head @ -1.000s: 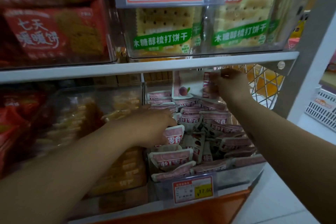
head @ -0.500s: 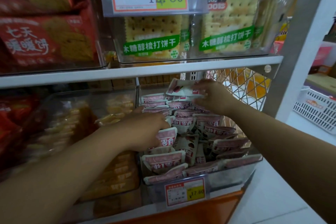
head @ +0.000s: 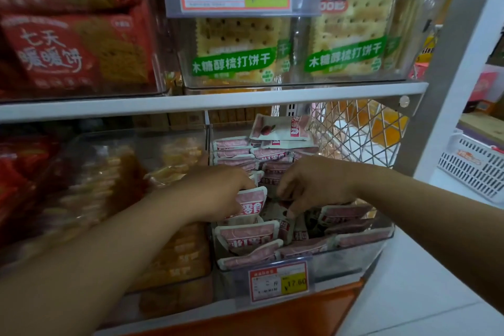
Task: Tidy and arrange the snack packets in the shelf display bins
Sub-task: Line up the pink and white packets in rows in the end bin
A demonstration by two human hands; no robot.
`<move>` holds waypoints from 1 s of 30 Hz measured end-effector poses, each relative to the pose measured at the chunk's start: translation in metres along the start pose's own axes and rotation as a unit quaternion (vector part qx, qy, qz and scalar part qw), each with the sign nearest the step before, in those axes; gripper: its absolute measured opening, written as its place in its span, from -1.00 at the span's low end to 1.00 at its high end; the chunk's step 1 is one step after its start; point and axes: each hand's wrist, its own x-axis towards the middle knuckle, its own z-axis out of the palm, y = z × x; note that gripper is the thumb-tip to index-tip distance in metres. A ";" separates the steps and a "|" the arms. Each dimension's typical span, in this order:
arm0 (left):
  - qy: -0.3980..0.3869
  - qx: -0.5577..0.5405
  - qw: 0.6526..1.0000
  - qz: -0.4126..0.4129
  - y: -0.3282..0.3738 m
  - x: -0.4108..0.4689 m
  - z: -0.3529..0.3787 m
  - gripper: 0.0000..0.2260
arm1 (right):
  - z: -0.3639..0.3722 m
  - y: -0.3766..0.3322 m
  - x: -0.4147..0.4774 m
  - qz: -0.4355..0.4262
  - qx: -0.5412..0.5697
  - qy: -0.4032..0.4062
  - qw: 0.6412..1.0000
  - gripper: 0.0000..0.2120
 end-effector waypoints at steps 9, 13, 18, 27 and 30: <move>0.006 -0.036 0.999 0.007 -0.007 0.003 0.005 -0.87 | 0.016 -0.005 0.025 -0.066 -0.300 -0.034 0.951 -0.62; 0.000 -0.050 0.999 0.011 -0.007 0.005 0.006 -0.92 | 0.021 -0.002 0.029 -0.086 -0.305 -0.023 0.948 -0.65; 0.003 -0.066 0.998 0.019 -0.007 0.006 0.006 -0.95 | 0.026 0.001 0.028 -0.131 -0.314 0.031 0.940 -0.84; 0.002 -0.054 0.998 0.014 -0.004 0.003 0.004 -0.93 | 0.029 0.000 0.031 -0.095 -0.282 -0.014 0.955 -0.72; 0.005 -0.050 0.999 0.013 -0.006 0.003 0.005 -0.95 | 0.031 0.001 0.032 -0.118 -0.255 0.022 0.959 -0.83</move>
